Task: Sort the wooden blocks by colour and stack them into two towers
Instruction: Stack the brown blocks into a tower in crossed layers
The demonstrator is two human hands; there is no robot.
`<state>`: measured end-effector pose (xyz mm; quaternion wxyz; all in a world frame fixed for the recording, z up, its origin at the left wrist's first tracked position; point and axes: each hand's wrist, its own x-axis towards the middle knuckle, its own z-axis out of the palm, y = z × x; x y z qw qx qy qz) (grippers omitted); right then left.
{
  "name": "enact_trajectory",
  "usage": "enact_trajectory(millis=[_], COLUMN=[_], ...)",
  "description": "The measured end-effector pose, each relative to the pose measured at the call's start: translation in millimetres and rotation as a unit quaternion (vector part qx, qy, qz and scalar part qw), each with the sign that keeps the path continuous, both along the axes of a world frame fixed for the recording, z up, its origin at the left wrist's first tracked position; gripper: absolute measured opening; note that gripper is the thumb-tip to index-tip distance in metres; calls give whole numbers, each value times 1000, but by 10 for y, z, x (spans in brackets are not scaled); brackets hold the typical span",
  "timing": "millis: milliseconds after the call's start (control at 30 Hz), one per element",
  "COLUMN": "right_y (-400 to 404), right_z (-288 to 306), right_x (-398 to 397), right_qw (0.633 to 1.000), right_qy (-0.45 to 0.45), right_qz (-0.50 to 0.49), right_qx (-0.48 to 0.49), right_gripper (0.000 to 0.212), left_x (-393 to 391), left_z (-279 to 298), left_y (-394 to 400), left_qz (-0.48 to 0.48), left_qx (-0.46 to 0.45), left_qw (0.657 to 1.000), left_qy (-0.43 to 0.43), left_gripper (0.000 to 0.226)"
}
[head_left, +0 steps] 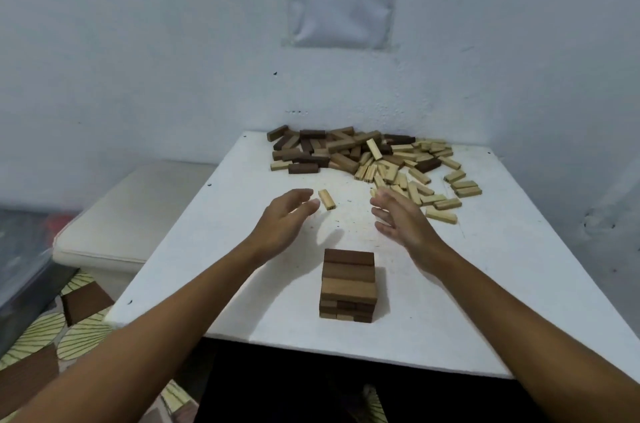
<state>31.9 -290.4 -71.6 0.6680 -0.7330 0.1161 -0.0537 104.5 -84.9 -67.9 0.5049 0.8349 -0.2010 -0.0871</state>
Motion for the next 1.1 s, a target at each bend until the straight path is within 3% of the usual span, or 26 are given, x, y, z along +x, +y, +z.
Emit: enact_trajectory(millis=[200,333,433,533,667,767,900,1100], right_y=[-151,-230,-247,-250,-234,-240,-221,-105], right_z=[-13,-17,-29,-69,-191,-283,-296,-168], right_x=[779,1311,1634,1836,1925,1904,1795,1461], right_qw=[979,915,871,798,751,743,766,860], right_qy=[-37,-98,-84,-66,-120,-176,-177,-147], right_qz=[29,30,7,-11,-39,-72,-46,-6], right_qx=[-201,-391,-484,-600,-648,-641,-617,-488], right_gripper=[55,46,47,43,27,21,20,31], left_x=[703,1123,1430,1658,1740,1763,1751,1482], left_z=[-41,-102,-169,-266,-341,-356,-348,-307], left_y=[-114,-186,-241,-327,-410,-386,-318,-195], left_qz=[1,-3,-12,-11,14,1,-10,21], left_qx=[83,101,147,199,188,141,134,130], left_qw=[990,976,959,935,911,922,938,954], left_qy=[-116,-194,-241,-292,-366,-361,-319,-271], left_gripper=[36,32,44,51,31,24,26,25])
